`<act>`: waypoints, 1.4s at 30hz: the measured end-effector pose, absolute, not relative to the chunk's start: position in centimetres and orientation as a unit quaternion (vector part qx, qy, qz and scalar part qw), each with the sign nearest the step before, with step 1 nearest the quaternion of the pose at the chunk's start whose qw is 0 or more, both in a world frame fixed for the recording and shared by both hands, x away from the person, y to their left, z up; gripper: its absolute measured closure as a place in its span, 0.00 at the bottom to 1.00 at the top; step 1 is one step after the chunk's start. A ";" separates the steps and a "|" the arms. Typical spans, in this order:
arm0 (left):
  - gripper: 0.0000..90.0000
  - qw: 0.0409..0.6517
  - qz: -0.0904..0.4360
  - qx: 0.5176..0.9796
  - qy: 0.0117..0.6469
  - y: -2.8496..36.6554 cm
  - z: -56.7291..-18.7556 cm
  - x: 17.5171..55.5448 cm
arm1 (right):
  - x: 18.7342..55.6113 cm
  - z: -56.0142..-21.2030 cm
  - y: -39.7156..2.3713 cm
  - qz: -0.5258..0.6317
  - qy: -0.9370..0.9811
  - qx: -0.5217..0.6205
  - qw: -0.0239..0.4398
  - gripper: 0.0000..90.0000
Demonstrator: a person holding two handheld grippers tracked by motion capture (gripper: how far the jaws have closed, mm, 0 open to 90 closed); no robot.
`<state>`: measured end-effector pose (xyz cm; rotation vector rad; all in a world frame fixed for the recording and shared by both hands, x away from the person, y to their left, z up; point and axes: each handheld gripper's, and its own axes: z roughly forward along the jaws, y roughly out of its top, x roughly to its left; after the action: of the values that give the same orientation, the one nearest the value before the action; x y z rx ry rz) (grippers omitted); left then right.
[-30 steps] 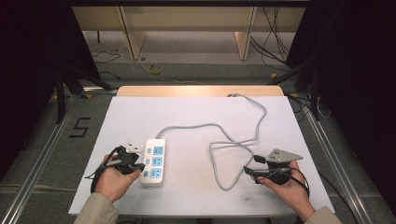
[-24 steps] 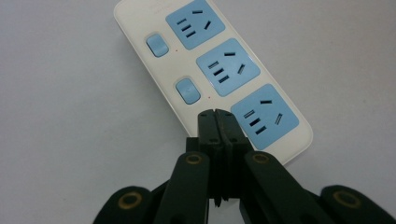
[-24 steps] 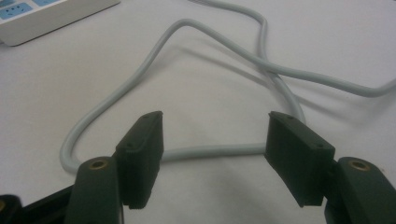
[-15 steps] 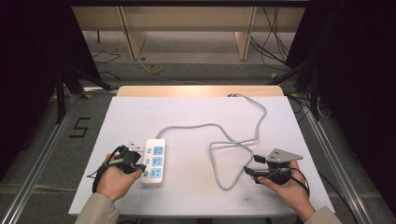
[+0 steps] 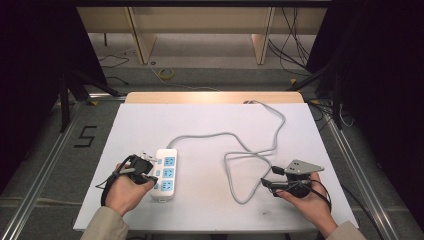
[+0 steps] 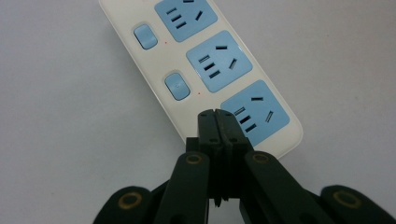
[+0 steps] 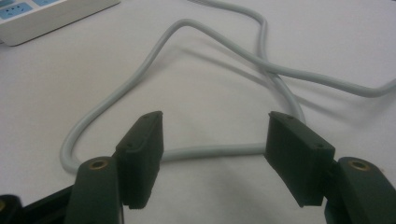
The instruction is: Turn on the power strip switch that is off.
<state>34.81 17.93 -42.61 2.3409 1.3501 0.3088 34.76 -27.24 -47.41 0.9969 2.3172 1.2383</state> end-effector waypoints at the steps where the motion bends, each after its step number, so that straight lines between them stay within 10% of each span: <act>1: 1.00 0.208 0.111 0.842 0.486 17.9 -42.6 34.8 | 34.8 -47.4 -27.2 0.434 0.814 0.350 0.165 0.42; 42: 1.00 0.144 0.078 0.853 0.496 16.7 -42.9 36.3 | 34.8 -47.4 -27.2 0.434 0.814 0.350 0.165 0.42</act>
<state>36.27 16.73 -42.86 2.4575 1.4307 0.2246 34.76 -27.22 -47.43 0.9959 2.3182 1.2370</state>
